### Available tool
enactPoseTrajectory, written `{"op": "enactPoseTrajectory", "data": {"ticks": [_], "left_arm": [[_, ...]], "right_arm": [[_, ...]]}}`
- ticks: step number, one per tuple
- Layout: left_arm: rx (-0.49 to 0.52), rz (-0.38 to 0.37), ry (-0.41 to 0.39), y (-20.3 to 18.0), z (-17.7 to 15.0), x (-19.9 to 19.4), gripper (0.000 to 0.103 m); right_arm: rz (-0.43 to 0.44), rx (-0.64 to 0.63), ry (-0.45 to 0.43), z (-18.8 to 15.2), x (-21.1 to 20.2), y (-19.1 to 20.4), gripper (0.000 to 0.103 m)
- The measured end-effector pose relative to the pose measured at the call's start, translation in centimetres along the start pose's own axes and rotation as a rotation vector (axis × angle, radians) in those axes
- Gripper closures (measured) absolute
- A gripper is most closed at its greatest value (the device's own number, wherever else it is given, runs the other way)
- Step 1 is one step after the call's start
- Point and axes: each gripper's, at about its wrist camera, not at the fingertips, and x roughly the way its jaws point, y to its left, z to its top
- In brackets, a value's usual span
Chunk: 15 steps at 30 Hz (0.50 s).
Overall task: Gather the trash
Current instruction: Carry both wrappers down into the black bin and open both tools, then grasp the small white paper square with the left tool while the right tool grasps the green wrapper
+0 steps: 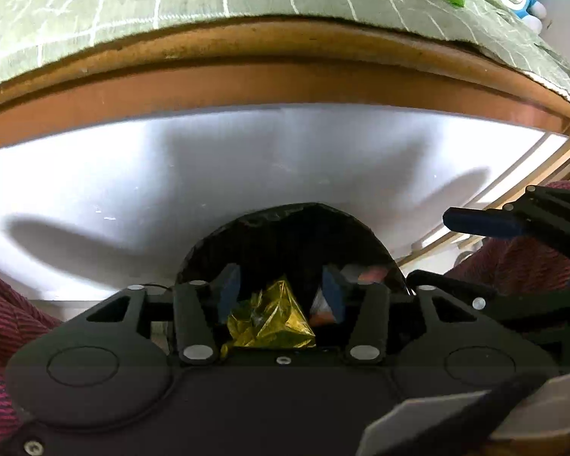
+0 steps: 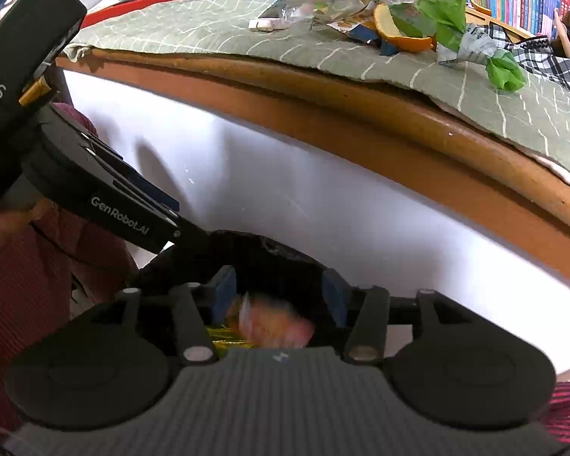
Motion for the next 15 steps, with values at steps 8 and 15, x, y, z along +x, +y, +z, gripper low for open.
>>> {"op": "enactPoseTrajectory", "data": {"ticks": [8, 15], "left_arm": [[0.043, 0.028, -0.095, -0.5, 0.6, -2.6, 0.049], [0.100, -0.017, -0.268, -1.4, 2.1, -7.8, 0.027]], "right_arm": [[-0.024, 0.035, -0.072, 1.0, -1.6, -0.7, 0.034], [-0.048, 0.080, -0.237, 3.3, -5.0, -2.5, 0.026]]}}
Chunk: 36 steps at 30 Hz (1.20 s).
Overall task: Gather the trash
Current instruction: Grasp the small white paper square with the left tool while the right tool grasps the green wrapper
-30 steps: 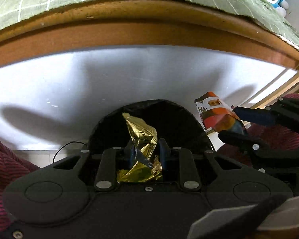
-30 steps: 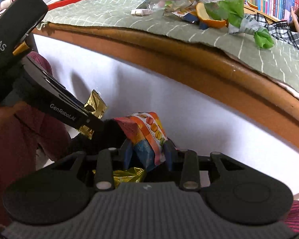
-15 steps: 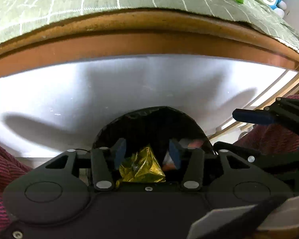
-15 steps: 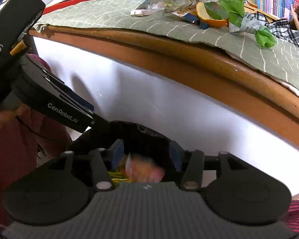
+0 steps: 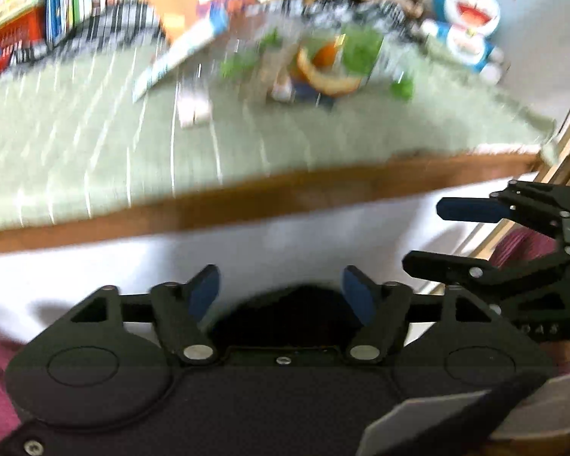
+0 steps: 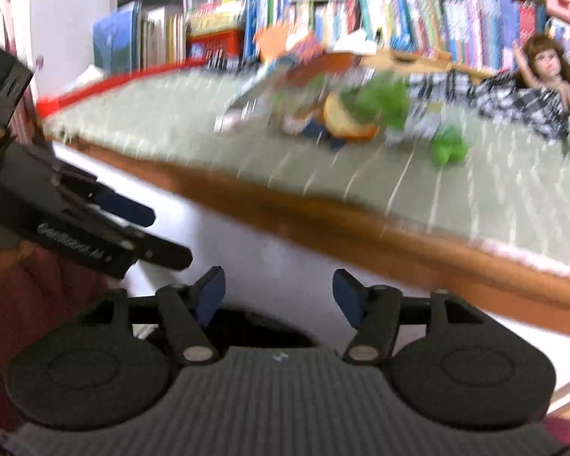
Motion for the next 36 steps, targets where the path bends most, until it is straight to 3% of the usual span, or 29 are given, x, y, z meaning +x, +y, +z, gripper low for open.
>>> {"op": "enactPoseTrajectory", "data": {"ticks": [6, 10, 15, 21, 28, 31, 33, 35, 36], "left_arm": [[0.001, -0.010, -0.123, 0.3, 2.8, -2.2, 0.022], [-0.025, 0.047, -0.179, 1.1, 4.6, -2.0, 0.022], [-0.074, 0.138, -0.225, 2.7, 6.6, -0.4, 0.031], [-0.137, 0.183, -0.210, 4.4, 7.6, 3.2, 0.042], [-0.181, 0.166, -0.232, 4.7, 7.9, 4.8, 0.044], [-0.186, 0.172, -0.232, 4.8, 8.1, 5.6, 0.051], [-0.192, 0.168, -0.225, 4.8, 8.2, 6.1, 0.062], [-0.194, 0.174, -0.226, 4.8, 8.2, 6.5, 0.072], [-0.189, 0.184, -0.228, 4.7, 8.2, 6.5, 0.080]], "right_arm": [[-0.095, 0.024, -0.120, 2.7, -0.3, -1.5, 0.018], [-0.186, 0.033, -0.157, 4.0, 0.1, -3.0, 0.019], [-0.303, -0.004, -0.159, 5.2, 1.6, -4.9, 0.020], [-0.314, -0.059, -0.135, 6.3, 3.8, -6.2, 0.022], [-0.302, -0.086, -0.112, 7.6, 6.2, -6.7, 0.022], [-0.309, -0.093, -0.093, 7.9, 7.4, -6.9, 0.023], [-0.305, -0.093, -0.079, 8.1, 8.1, -7.0, 0.025], [-0.294, -0.082, -0.055, 8.2, 8.6, -7.2, 0.043], [-0.296, -0.072, -0.052, 8.2, 8.7, -7.2, 0.044]]}}
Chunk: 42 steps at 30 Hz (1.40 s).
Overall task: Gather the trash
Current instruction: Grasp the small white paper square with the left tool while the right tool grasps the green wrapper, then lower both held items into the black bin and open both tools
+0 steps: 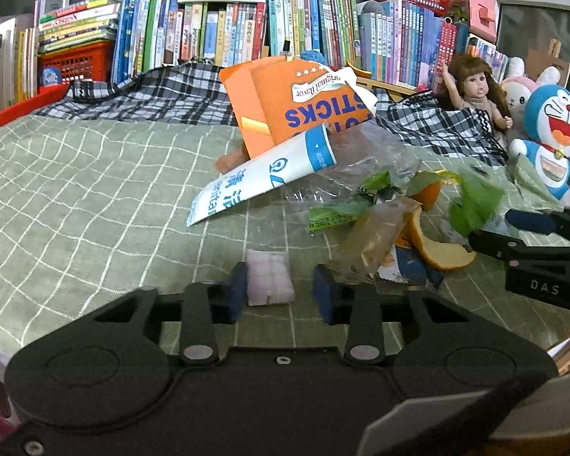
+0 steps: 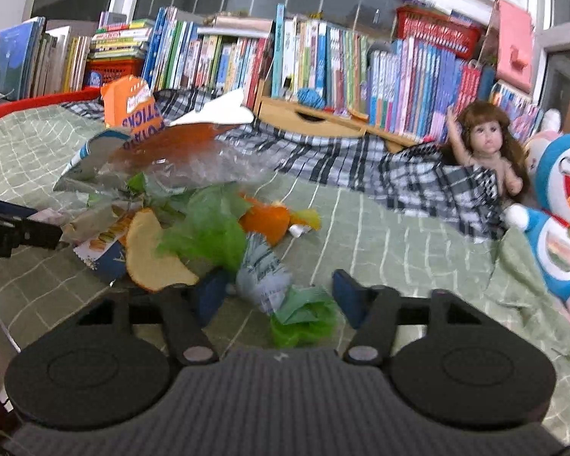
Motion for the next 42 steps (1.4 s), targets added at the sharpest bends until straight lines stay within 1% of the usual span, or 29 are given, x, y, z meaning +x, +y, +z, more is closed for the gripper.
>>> {"op": "enactPoseTrajectory", "data": {"ticks": [3, 6, 13, 21, 24, 31, 35, 39, 42], "left_arm": [[-0.001, 0.003, 0.000, 0.0, 0.0, -0.2, 0.080], [0.005, 0.002, -0.007, 0.0, -0.1, -0.6, 0.080], [0.009, -0.018, -0.023, -0.2, -0.1, -1.9, 0.080], [0.023, -0.032, -0.041, -0.7, -0.3, -3.7, 0.080], [0.006, -0.037, -0.046, -0.6, -0.7, -4.7, 0.080], [0.018, -0.062, -0.033, -1.2, -3.1, -7.3, 0.080], [0.029, -0.067, -0.024, -1.4, -4.1, -8.5, 0.080], [0.057, -0.064, 0.007, -1.3, -5.4, -9.2, 0.080], [0.057, -0.062, 0.051, -1.0, -6.5, -9.2, 0.080]], "right_arm": [[0.022, 0.000, -0.012, -0.2, -0.6, 0.3, 0.046], [0.010, -0.011, -0.028, -0.4, -1.5, 0.6, 0.046], [-0.007, 0.022, -0.041, -0.4, -2.9, 0.1, 0.046], [0.002, 0.050, -0.061, -0.4, -4.7, 0.1, 0.046], [0.023, 0.066, -0.070, -0.6, -5.7, 0.3, 0.046], [0.082, 0.082, -0.080, -2.0, -8.5, 1.9, 0.046], [0.134, 0.101, -0.079, -3.0, -10.1, 2.5, 0.046], [0.182, 0.116, -0.053, -4.6, -11.3, 3.3, 0.046], [0.198, 0.117, -0.022, -5.8, -11.6, 3.9, 0.046]]}}
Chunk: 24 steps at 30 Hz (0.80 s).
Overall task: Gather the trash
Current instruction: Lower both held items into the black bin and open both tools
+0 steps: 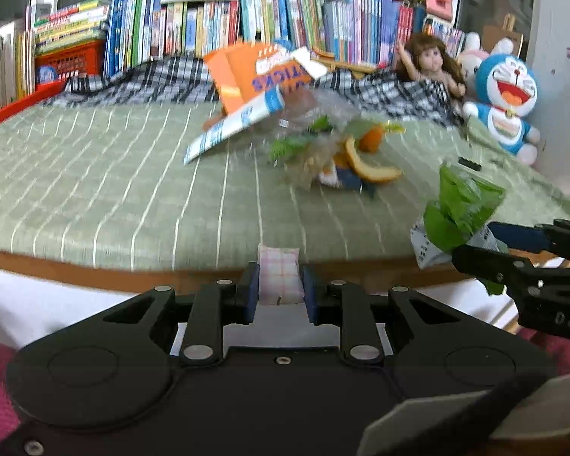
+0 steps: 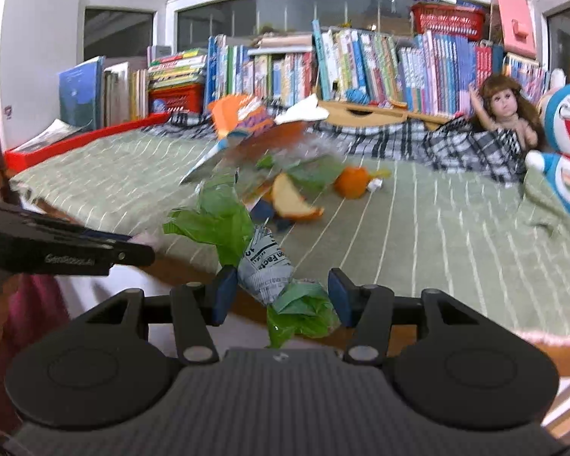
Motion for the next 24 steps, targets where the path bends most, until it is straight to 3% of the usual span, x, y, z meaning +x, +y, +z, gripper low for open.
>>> {"op": "enactPoseTrajectory", "data": {"ticks": [8, 17, 24], "left_arm": [[-0.056, 0.013, 0.133, 0.9, -3.6, 1.2, 0.080], [-0.073, 0.053, 0.363, 1.7, -7.3, 5.2, 0.080], [-0.088, 0.057, 0.439, 2.2, -8.7, 6.4, 0.080]], "right_arm": [[0.017, 0.133, 0.127, -4.4, 1.0, 0.1, 0.045], [0.044, 0.262, 0.302, -9.0, 3.8, 0.8, 0.045], [0.056, 0.305, 0.356, -10.6, 4.9, 0.9, 0.045]]}}
